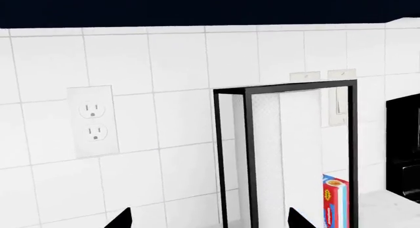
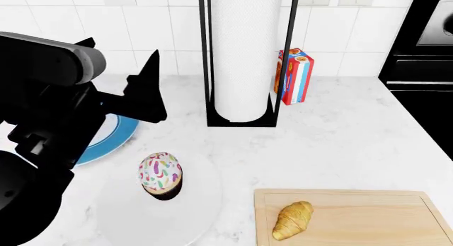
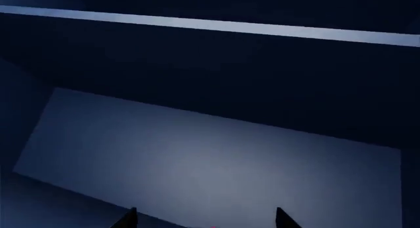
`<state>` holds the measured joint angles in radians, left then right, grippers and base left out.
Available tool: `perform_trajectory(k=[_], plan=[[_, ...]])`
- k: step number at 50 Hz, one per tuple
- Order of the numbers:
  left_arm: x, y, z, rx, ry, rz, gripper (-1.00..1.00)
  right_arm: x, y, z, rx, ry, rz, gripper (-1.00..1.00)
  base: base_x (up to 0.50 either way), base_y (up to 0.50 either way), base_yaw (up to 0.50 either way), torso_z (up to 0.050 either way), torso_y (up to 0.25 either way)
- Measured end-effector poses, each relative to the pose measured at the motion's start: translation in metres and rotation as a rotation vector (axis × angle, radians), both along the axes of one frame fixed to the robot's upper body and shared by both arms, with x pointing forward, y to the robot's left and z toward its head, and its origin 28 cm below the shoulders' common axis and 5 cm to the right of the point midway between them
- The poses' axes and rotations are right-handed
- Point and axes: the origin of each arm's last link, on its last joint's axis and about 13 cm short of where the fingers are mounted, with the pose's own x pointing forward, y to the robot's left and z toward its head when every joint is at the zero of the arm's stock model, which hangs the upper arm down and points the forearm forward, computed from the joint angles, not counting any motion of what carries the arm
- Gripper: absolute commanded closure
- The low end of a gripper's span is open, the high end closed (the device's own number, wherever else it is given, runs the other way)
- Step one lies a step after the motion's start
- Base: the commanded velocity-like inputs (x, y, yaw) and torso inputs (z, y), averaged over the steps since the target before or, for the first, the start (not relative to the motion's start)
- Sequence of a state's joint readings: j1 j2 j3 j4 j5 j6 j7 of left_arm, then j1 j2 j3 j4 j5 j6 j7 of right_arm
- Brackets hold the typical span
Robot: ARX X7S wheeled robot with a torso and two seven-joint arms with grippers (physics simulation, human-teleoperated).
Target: From the different types of pastries on the counter, select a croissant and place it on the cutting board. Then retrieve a jar of jam from the cabinet and place it alongside the croissant on the cutting board.
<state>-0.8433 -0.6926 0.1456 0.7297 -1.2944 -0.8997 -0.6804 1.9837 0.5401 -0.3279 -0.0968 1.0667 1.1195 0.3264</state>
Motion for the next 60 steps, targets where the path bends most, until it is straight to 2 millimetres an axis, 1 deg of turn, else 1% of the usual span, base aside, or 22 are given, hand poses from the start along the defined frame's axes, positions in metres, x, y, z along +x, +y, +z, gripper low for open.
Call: perform_trajectory(k=[26,34,43,60], plan=[[-0.005,0.001,-0.005,0.004,-0.037,-0.008,-1.00,0.017,-0.002,0.068,-0.005,0.040,-0.001,-1.00,0.00,0.00,0.00,0.000,0.000],[-0.006,0.001,-0.007,0.009,-0.036,-0.008,-1.00,0.026,-0.006,0.083,0.022,0.065,-0.016,-1.00,0.00,0.00,0.00,0.000,0.000],[-0.007,0.002,-0.007,0.013,-0.036,-0.010,-1.00,0.039,-0.011,0.089,0.057,0.113,-0.035,-1.00,0.00,0.00,0.00,0.000,0.000],[-0.007,0.003,-0.008,0.023,-0.036,-0.010,-1.00,0.058,-0.005,0.083,0.023,0.216,-0.043,-1.00,0.00,0.00,0.00,0.000,0.000]])
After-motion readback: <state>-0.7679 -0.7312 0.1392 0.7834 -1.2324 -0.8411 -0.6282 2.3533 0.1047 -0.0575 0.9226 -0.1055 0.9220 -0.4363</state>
